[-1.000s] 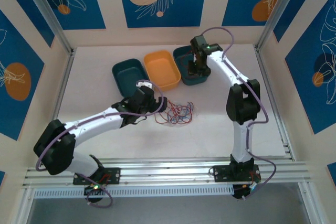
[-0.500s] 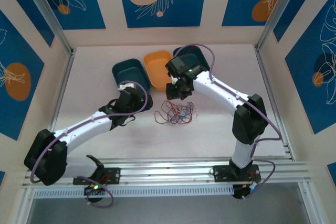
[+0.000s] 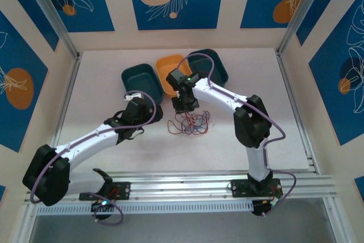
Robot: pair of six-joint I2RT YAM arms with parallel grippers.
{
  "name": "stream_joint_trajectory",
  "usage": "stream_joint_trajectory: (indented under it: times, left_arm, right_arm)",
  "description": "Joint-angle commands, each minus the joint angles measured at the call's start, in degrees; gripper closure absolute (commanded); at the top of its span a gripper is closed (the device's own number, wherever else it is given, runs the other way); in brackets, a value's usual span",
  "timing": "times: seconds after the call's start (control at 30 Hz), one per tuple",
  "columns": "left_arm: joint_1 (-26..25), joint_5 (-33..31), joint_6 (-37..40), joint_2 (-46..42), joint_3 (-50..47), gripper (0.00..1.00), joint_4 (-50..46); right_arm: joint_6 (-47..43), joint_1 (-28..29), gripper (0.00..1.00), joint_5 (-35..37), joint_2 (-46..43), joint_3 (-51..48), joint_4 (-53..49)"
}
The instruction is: Untangle the cables
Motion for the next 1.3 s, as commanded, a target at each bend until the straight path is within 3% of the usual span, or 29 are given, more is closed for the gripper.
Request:
stream_joint_trajectory:
  times: [0.0, 0.37, 0.57, 1.03, 1.27]
  left_arm:
    - [0.6, 1.2, -0.9, -0.6, -0.7, 0.00, 0.6]
    - [0.6, 2.2, -0.7, -0.3, -1.0, 0.00, 2.0]
    - [0.6, 4.2, 0.6, -0.2, -0.8, 0.00, 3.2]
    - [0.6, 6.8, 4.0, -2.4, -0.4, 0.00, 5.1]
    - [0.7, 8.3, 6.9, -5.0, -0.5, 0.00, 6.2]
  right_arm:
    - [0.7, -0.7, 0.72, -0.2, 0.6, 1.7, -2.2]
    - [0.6, -0.6, 0.73, -4.2, 2.2, 0.1, -0.5]
    - [1.0, -0.2, 1.00, -3.6, 0.0, 1.0, -1.4]
    - [0.7, 1.1, 1.00, -2.1, -20.0, 3.5, -0.6]
    - [-0.5, 0.3, 1.00, -3.1, -25.7, 5.6, 1.5]
